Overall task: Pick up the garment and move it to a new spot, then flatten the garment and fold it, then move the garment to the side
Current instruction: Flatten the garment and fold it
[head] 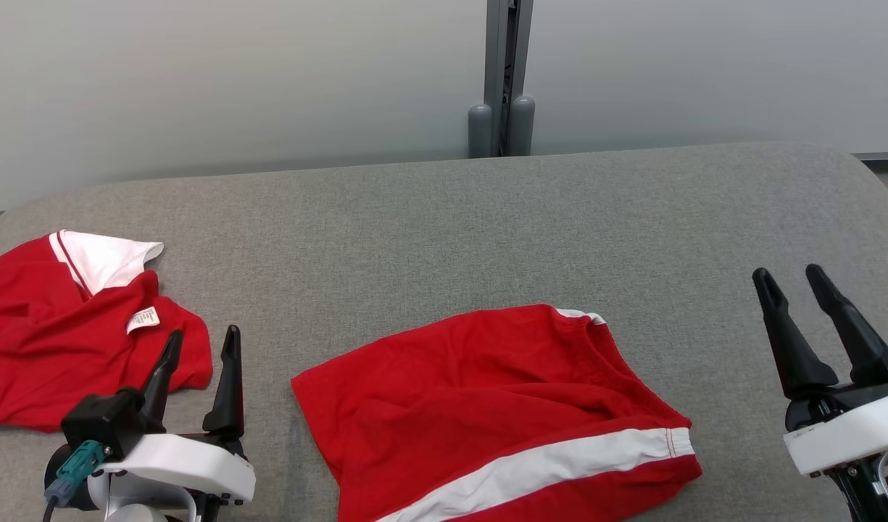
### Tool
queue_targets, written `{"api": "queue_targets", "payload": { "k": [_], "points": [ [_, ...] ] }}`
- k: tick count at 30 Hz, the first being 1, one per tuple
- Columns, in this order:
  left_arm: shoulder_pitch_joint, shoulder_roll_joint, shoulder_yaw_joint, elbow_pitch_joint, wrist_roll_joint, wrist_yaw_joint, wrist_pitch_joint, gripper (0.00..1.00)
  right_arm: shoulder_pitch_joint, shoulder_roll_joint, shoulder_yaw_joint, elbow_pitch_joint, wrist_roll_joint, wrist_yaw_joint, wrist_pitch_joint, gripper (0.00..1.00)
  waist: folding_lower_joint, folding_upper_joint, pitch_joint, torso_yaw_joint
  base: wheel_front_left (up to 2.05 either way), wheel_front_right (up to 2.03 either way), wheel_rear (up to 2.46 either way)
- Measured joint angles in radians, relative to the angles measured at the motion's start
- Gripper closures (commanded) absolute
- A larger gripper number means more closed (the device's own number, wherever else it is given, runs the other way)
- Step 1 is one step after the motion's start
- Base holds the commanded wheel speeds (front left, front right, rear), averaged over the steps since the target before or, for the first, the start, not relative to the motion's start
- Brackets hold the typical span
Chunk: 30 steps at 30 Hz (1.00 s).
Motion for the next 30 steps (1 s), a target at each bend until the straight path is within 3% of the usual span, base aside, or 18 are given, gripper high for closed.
{"api": "queue_targets", "payload": {
  "k": [9, 15, 30],
  "points": [
    [-0.001, -0.014, 0.014, -0.004, 0.008, -0.003, -0.010, 0.00, -0.018, -0.005, 0.020, 0.095, -0.071, 0.000, -0.255, 0.00, 0.0000, 0.0000, 0.001, 0.018, 0.00, 0.00, 0.00],
    [0.021, -0.072, 0.069, -0.003, 0.048, -0.020, -0.017, 0.00, -0.007, 0.015, 0.027, 0.223, -0.092, 0.000, -0.415, 0.00, 0.0000, 0.0000, 0.000, 0.021, 0.00, 0.00, 0.00],
    [0.060, -0.194, 0.193, 0.010, 0.180, -0.110, -0.017, 0.00, -0.016, 0.035, 0.060, 0.358, -0.185, 0.000, -0.478, 0.00, 0.0000, 0.0000, 0.001, 0.023, 0.00, 0.00, 0.00]
  ]
}}
